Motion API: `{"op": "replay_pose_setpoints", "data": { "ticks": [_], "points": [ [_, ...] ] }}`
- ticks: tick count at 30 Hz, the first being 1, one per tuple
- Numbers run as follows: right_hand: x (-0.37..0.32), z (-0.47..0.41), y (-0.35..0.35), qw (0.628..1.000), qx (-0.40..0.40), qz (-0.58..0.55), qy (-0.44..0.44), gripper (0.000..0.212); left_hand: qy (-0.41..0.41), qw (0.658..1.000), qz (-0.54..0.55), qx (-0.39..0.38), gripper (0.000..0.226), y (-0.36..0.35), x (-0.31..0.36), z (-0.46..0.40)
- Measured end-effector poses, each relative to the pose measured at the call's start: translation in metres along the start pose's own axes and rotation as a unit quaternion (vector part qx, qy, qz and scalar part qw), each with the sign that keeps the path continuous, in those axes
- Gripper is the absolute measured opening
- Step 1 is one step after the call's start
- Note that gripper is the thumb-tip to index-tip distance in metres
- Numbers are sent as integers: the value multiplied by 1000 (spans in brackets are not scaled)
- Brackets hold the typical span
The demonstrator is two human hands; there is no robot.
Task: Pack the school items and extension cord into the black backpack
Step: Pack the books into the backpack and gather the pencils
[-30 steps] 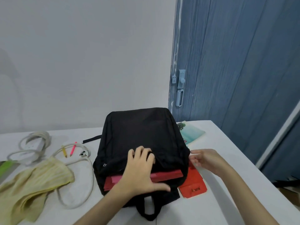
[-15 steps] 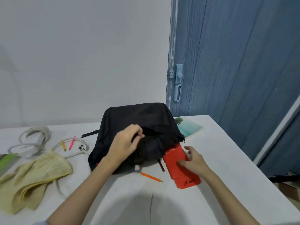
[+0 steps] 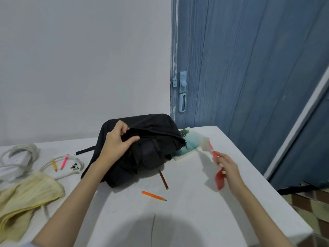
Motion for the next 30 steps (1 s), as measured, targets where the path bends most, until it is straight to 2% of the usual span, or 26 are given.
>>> {"op": "replay_pose_setpoints", "data": {
  "ticks": [2,3,5,8,9,10,12,15,17,20,21,22,25,26,30],
  "points": [
    [1,1,4,972,-15,-219,-80,29,68,987,41,-140,48,-28,-14,6],
    [-1,1,5,950,-17,-295,-97,37,86,971,42,-217,47,-45,-19,14],
    [1,1,6,918,-6,-372,-135,59,96,933,5,-347,46,-75,-23,34],
    [-6,7,-20,887,-49,-422,-182,58,117,865,-39,-486,47,-107,-23,65],
    [-11,10,-32,881,-76,-427,-189,54,138,861,-9,-489,52,-112,-18,67],
    [-18,14,-44,880,-105,-422,-191,50,163,875,46,-453,54,-113,-10,62],
    [-28,22,-70,877,-167,-406,-197,47,204,909,140,-336,53,-108,1,49],
    [-32,36,-104,868,-240,-375,-223,54,218,928,182,-242,49,-106,9,42],
    [-31,42,-123,855,-284,-357,-245,52,257,901,271,-220,55,-105,4,40],
    [-32,44,-144,838,-336,-337,-265,52,331,812,426,-224,69,-103,-12,40],
    [-31,44,-150,835,-350,-327,-270,54,340,798,442,-226,67,-99,-17,41],
    [-29,44,-158,831,-362,-316,-278,56,336,800,441,-228,61,-92,-20,42],
    [-25,46,-186,810,-399,-301,-307,60,264,868,339,-250,37,-70,-22,42],
    [-24,47,-196,805,-411,-295,-311,61,255,881,310,-251,36,-62,-25,43],
    [-25,57,-237,777,-456,-284,-328,66,253,927,230,-156,61,-19,-49,44]
  ]
}}
Point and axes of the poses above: each hand's wrist, its own z-axis away from the middle knuckle, its own y-axis out of the back of the hand, x = y × z, the point moved 10 cm from there along -z, towards the middle knuckle, and after that the axes turned 11 degrees about y, right-handed, at the moved point
